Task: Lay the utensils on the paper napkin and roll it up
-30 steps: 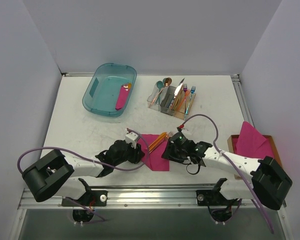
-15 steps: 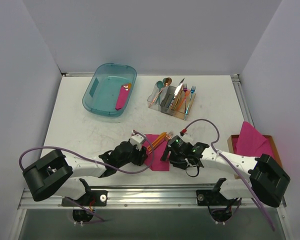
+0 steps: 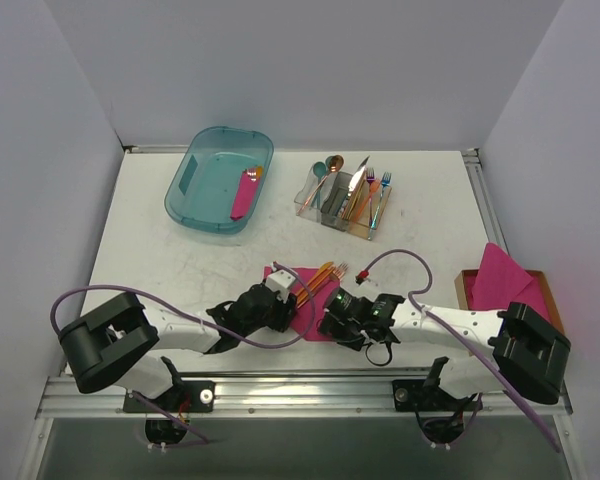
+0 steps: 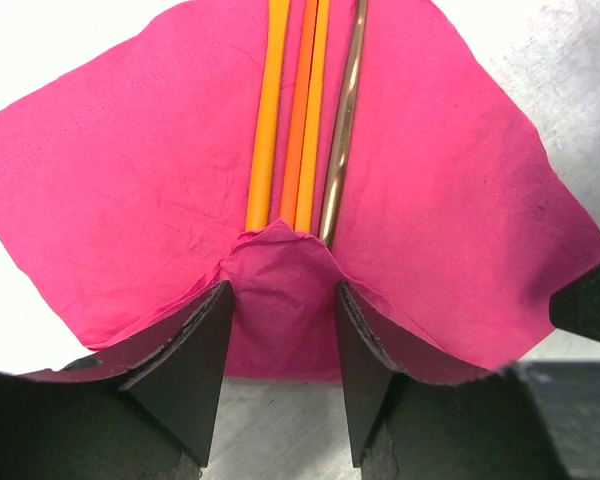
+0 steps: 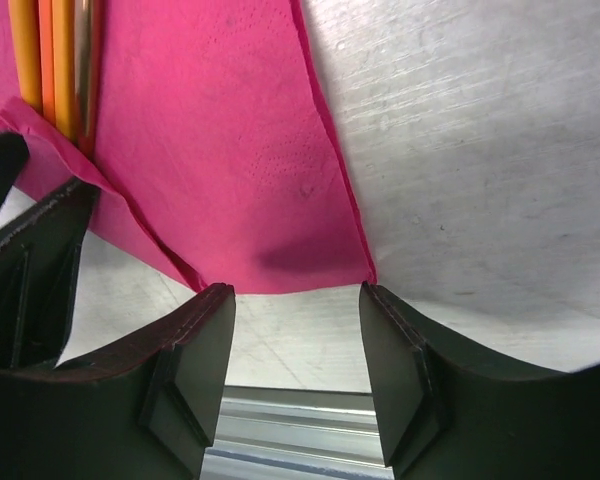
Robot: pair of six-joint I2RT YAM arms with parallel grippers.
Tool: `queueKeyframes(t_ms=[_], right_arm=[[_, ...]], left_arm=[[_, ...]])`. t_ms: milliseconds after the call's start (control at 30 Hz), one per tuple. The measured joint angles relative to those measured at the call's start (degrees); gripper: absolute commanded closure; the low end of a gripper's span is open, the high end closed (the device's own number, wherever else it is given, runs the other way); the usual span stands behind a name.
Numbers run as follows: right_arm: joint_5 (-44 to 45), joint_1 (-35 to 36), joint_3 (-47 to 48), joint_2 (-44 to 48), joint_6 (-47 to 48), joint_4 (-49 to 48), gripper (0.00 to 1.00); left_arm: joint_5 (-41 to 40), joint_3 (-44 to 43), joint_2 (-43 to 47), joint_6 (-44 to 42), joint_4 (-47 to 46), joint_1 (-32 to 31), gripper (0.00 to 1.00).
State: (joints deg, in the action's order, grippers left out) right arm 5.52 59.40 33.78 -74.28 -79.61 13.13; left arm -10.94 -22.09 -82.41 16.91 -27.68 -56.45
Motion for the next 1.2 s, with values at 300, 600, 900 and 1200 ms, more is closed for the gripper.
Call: queueKeyframes(t_ms=[300,600,900,1200], right_arm=[[2.1,0.0,-1.6,0.9,-4.2,0.3,0.50],[2.1,-0.2,-4.4,1.0,-5.2,-4.8,0.87],[2.2,-0.8,-3.7,1.0,-1.1,-5.9,1.00],[2.0,-1.9,-1.6,2.4,7.3,-11.7,1.00]], left_arm=[[-1.0,-0.3,-0.3,0.0,0.1,-0.5,0.46],[-1.1,-0.3,0.1,0.0,0.9,-0.6,0.46],[-1.0,-0.3,0.2,0.0,1.0,-0.8,0.46],[-1.0,-0.3,0.4,0.0,1.3,-0.8,0.46]])
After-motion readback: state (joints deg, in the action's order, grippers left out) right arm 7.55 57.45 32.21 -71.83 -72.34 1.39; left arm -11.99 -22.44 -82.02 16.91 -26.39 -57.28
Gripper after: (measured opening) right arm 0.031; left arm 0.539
